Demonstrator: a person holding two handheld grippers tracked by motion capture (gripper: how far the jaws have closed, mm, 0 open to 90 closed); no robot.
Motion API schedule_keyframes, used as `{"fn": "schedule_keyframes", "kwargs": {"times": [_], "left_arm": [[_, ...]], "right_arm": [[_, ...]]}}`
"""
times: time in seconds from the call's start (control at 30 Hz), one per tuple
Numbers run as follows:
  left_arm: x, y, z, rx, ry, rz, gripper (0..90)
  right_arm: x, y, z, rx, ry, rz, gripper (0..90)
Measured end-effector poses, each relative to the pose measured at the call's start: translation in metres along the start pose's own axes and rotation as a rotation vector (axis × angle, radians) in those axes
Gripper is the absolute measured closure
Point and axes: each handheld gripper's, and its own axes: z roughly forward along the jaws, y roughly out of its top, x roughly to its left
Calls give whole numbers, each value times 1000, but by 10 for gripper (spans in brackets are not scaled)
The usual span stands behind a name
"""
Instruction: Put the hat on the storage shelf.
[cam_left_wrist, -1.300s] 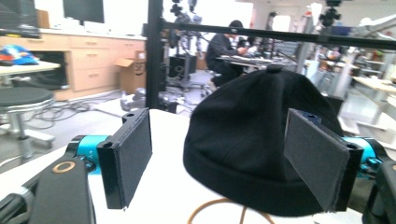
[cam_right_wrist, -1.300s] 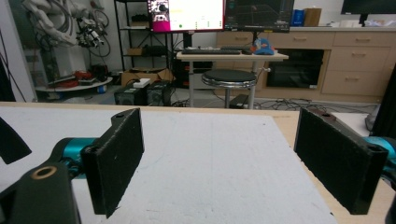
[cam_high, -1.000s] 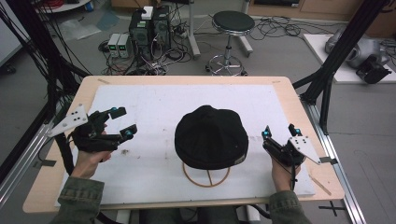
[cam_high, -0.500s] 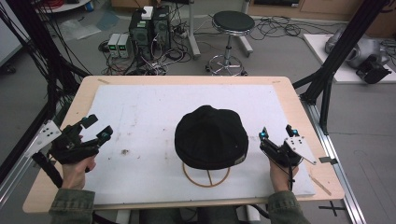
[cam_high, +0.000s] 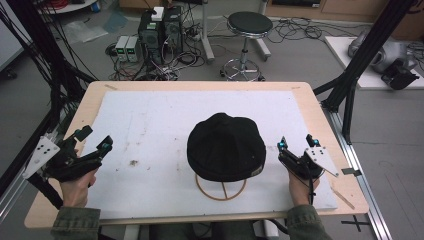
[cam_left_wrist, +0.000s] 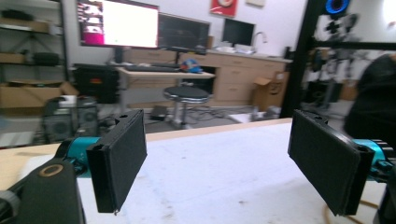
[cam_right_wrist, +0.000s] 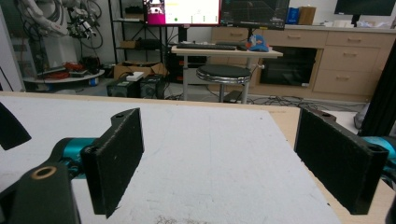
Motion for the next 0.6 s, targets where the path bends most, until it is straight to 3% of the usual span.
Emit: {"fn": "schedule_keyframes", "kwargs": {"times": [0.1,0.3,0.6], "left_arm": [[-3,-3,1,0,103,31,198],[-3,-8,-2,-41,270,39,194],[-7,-35,-4,-83,407,118,180]], "right_arm": [[0,0,0,0,-1,-3,151],[0,0,-1,-4,-1,1,149],[-1,-2,-5,-14,-12,-5,127]]}}
